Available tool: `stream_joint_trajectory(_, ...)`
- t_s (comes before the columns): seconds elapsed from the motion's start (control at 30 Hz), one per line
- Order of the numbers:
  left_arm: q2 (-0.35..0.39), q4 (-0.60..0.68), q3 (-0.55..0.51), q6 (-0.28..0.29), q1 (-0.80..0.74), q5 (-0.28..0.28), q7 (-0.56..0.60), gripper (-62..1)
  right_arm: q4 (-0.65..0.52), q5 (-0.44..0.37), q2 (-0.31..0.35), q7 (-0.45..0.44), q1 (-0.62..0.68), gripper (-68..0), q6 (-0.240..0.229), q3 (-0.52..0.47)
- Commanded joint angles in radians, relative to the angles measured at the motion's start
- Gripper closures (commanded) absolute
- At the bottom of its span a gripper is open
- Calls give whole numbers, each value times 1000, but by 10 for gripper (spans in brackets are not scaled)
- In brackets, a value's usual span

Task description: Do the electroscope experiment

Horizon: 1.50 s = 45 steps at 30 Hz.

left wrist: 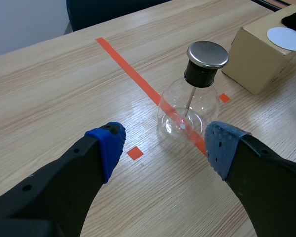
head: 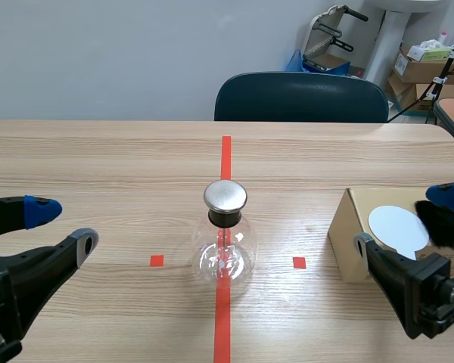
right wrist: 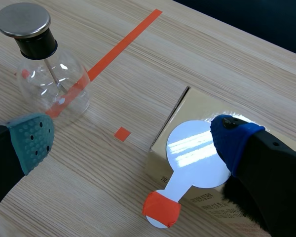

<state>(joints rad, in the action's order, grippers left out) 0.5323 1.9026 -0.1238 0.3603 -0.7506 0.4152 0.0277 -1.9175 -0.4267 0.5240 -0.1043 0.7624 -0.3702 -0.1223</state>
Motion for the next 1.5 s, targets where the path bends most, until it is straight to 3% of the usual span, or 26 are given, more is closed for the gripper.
stream_joint_trajectory(0.0, 0, 11, 0, -2, 0, 6, 1, -373, -13, -4, -1, -14, -12, -679, 3, -2)
stream_joint_trajectory(0.53, 0, 11, 0, -2, 0, 6, -3, -373, -13, 9, -1, -14, -11, -679, 3, -2)
stream_joint_trajectory(0.73, 0, 11, 0, -2, 0, 6, -3, -373, -30, 264, 0, -30, 23, -679, 3, -4)
stream_joint_trajectory(0.87, 10, 11, 0, -2, 0, 6, -2, -373, -90, 526, -1, -116, 102, -679, 22, -3)
stream_joint_trajectory(0.93, 30, 11, 3, -2, 0, 6, 2, -373, -121, 680, -2, -176, 162, -679, 66, -2)
stream_joint_trajectory(1.03, 72, 11, 21, -2, 0, 6, 27, -373, -135, 909, -15, -257, 256, -679, 184, -1)
stream_joint_trajectory(1.13, 128, 11, 50, -2, 0, 5, 67, -373, -124, 1120, -73, -261, 333, -679, 284, -1)
stream_joint_trajectory(1.2, 160, 11, 71, -2, 0, -10, 95, -373, -95, 1239, -123, -264, 361, -679, 381, -1)
stream_joint_trajectory(1.37, 220, 11, 125, -3, 1, -68, 177, -373, 29, 1445, -218, -270, 361, -679, 652, -1)
stream_joint_trajectory(1.47, 242, 11, 154, -15, 3, -99, 213, -373, 124, 1486, -236, -268, 320, -679, 761, 10)
